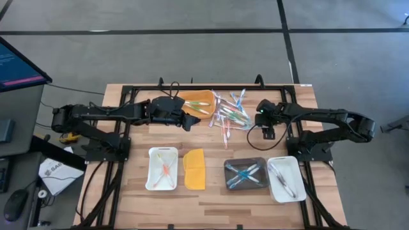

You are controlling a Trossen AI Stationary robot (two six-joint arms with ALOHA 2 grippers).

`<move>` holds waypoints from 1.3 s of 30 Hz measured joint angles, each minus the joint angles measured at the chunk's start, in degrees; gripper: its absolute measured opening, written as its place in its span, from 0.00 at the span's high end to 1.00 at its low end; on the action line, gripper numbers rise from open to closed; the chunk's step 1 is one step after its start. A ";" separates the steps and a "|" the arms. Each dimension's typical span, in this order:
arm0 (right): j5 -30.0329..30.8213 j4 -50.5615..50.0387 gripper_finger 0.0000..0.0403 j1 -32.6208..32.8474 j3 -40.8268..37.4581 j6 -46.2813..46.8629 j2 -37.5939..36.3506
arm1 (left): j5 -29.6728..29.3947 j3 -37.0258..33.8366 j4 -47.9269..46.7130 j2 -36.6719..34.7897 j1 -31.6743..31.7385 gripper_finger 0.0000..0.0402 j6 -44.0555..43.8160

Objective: Pick & Place Toothbrushes
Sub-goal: Put the purple toothbrush into the right white bin

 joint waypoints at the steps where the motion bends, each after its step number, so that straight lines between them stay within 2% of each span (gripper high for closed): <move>1: 0.00 0.01 0.37 0.00 0.00 0.03 0.00 | -0.01 0.00 0.00 0.00 0.00 0.71 0.02; 23: 0.24 0.05 0.37 0.07 0.01 0.37 0.00 | 0.19 0.00 -0.02 0.00 -0.02 0.71 0.15; 33: 1.22 1.54 0.37 -0.81 6.03 9.55 0.02 | -0.03 0.00 0.09 0.00 0.14 0.71 0.17; 39: -5.12 3.48 0.37 -1.18 9.71 17.37 0.02 | -0.03 0.00 0.52 0.00 0.54 0.71 0.15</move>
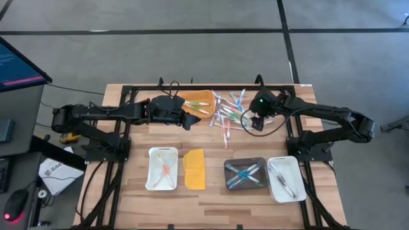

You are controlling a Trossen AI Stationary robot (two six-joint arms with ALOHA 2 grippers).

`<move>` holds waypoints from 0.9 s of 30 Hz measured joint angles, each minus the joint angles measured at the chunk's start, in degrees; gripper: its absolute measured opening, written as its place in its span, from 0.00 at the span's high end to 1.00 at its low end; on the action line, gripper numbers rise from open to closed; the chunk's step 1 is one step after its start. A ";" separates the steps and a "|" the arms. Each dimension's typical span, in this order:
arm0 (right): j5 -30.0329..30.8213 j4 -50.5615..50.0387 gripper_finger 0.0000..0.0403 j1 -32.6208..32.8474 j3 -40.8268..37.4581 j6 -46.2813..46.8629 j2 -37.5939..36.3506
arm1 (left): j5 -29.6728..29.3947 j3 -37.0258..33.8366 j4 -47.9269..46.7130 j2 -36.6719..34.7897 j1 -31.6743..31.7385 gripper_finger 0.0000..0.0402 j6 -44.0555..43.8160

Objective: Pick & Place Toothbrushes
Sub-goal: Put the purple toothbrush into the right white bin

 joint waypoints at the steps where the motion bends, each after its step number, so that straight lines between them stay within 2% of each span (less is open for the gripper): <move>1: -1.30 0.66 0.37 0.02 0.38 2.04 0.02 | 0.00 0.00 0.03 0.00 0.07 0.71 0.00; 7: -8.62 4.74 0.37 0.12 2.25 14.44 1.38 | 0.00 0.00 0.46 0.00 0.13 0.71 0.00; 11: -10.95 7.55 0.37 0.20 2.92 19.51 2.77 | 0.02 0.00 0.66 0.00 0.11 0.71 0.00; 23: -11.47 8.14 0.37 0.20 12.93 19.56 16.01 | 0.02 0.00 1.18 0.00 0.11 0.71 0.00; 27: -11.83 6.69 0.37 0.20 17.14 15.85 20.95 | 0.04 0.00 1.22 0.00 0.11 0.71 0.00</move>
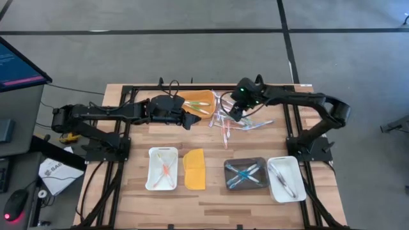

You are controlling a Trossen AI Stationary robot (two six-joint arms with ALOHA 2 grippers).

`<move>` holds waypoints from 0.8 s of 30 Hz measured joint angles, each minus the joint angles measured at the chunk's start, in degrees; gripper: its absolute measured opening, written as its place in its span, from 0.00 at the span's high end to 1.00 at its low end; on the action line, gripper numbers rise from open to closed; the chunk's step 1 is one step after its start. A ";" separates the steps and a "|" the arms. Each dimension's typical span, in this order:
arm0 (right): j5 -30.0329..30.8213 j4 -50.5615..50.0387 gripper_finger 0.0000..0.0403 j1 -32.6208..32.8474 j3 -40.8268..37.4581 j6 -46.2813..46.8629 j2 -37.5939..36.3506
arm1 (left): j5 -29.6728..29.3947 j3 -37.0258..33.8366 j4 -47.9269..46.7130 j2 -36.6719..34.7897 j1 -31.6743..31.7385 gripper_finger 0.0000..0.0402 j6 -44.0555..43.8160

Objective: Pick & Place Toothbrushes
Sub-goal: Put the purple toothbrush into the right white bin

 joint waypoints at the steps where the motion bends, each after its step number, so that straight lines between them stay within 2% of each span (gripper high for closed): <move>1: -0.01 -0.64 0.37 0.00 1.21 -0.86 1.32 | 0.00 0.00 0.01 0.00 0.00 0.71 0.00; 5: -0.36 -4.42 0.37 0.00 4.78 -2.02 5.82 | 0.02 0.00 0.15 0.00 0.00 0.71 -0.01; 11: -4.89 -7.24 0.37 -0.14 7.83 1.39 9.87 | 0.04 0.00 0.44 0.00 0.00 0.71 -0.01; 19: -8.59 -7.67 0.37 -0.15 10.90 15.68 11.09 | 0.17 0.00 0.85 0.00 0.00 0.71 0.01; 24: -8.64 -7.02 0.37 -0.15 11.70 27.02 11.05 | 0.15 0.00 0.85 0.00 0.00 0.71 0.26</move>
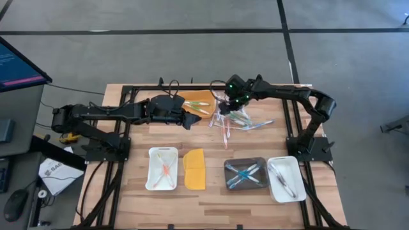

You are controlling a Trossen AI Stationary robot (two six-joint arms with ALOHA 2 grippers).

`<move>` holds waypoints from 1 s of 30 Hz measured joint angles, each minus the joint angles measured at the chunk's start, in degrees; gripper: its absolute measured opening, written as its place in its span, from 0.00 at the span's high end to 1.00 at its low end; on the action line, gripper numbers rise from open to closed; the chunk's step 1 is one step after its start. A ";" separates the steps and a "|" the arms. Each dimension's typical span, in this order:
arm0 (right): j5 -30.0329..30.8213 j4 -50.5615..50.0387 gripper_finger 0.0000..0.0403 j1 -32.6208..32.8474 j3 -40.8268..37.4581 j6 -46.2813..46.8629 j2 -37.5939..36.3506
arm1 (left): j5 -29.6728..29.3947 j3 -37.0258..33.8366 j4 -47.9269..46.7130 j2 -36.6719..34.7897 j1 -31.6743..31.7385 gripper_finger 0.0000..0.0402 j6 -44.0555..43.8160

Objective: Pick & Place Toothbrushes
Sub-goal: Put the purple toothbrush into the right white bin

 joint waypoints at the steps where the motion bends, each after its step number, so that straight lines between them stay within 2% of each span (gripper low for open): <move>1: 0.00 0.47 0.37 0.00 0.04 1.91 0.00 | -0.01 0.00 0.03 0.00 0.00 0.71 0.02; 8: -0.87 1.82 0.37 -0.38 0.07 11.87 3.89 | -0.07 0.00 0.42 0.00 0.00 0.71 0.09; 13: -2.95 4.98 0.37 -0.94 0.52 13.82 6.49 | 0.25 0.00 0.49 0.00 -0.04 0.71 0.13; 21: -1.56 10.40 0.37 -1.33 1.49 18.81 6.75 | 0.80 0.00 0.90 0.00 -0.50 0.71 0.15; 30: -1.39 8.04 0.37 -1.49 1.47 20.09 6.75 | 1.16 0.00 1.08 0.00 -1.03 0.71 0.15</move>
